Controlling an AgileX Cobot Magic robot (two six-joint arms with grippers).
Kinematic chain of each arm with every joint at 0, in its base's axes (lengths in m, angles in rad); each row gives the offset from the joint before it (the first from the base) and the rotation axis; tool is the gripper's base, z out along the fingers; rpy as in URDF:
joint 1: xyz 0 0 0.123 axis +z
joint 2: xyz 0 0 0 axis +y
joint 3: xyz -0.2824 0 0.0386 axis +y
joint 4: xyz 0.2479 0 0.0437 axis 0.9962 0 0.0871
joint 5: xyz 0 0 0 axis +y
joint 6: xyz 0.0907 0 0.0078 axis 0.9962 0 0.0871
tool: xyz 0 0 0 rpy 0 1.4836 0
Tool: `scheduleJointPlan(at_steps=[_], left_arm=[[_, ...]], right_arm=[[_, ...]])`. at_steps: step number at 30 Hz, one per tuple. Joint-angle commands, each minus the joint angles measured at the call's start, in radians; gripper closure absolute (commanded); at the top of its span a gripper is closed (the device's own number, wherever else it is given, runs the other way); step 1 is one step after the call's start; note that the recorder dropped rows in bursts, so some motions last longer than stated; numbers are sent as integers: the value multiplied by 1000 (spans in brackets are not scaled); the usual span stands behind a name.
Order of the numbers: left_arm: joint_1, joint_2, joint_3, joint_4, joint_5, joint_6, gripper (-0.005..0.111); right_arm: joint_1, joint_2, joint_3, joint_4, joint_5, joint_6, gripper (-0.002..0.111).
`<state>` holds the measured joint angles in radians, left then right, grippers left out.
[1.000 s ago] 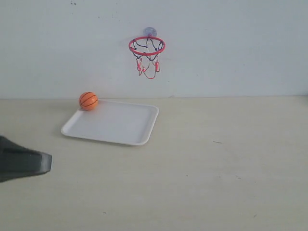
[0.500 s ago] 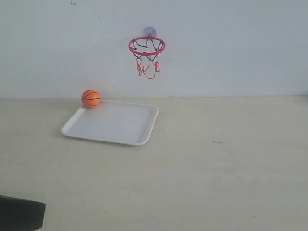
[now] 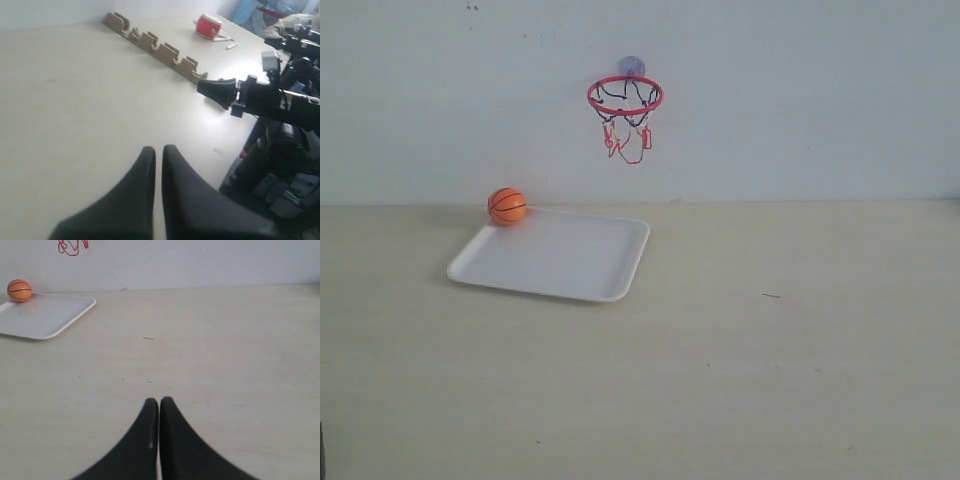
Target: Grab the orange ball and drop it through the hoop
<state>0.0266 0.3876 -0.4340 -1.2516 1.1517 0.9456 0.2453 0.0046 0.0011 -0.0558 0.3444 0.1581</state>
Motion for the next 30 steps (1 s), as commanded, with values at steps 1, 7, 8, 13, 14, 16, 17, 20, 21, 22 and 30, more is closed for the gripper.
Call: scheduleJointPlan(at_steps=[1, 7, 8, 13, 14, 16, 17, 20, 21, 22, 30], left_arm=[[-2, -39, 5, -12, -162, 6, 103], [-2, -78, 5, -17, -339, 6, 103], [-2, -99, 5, -17, -384, 6, 103], [-2, -200, 5, -17, -540, -10, 103], [1, -215, 5, -10, -564, -10, 103], [3, -231, 14, 39, -608, -34, 103], [3, -236, 26, 99, -639, -96, 103], [3, -238, 70, 498, -710, -547, 103], [3, -238, 90, 670, -722, -747, 103], [3, -246, 106, 804, -724, -899, 103], [24, -388, 291, 1327, -862, -1528, 103]], right_arm=[[-4, -5, -1, -6, -11, -4, 109], [-4, -5, -1, -6, -11, -4, 109], [-4, -5, -1, -6, -11, -4, 109], [-4, -5, -1, -6, -11, -4, 109], [-4, -5, -1, -6, -11, -4, 109], [-4, -5, -1, -6, -11, -4, 109], [-4, -5, -1, -6, -11, -4, 109], [-4, -5, -1, -6, -11, -4, 109], [-4, -5, -1, -6, -11, -4, 109], [-4, -5, -1, -6, -11, -4, 109], [-4, -5, -1, -6, -11, -4, 109]])
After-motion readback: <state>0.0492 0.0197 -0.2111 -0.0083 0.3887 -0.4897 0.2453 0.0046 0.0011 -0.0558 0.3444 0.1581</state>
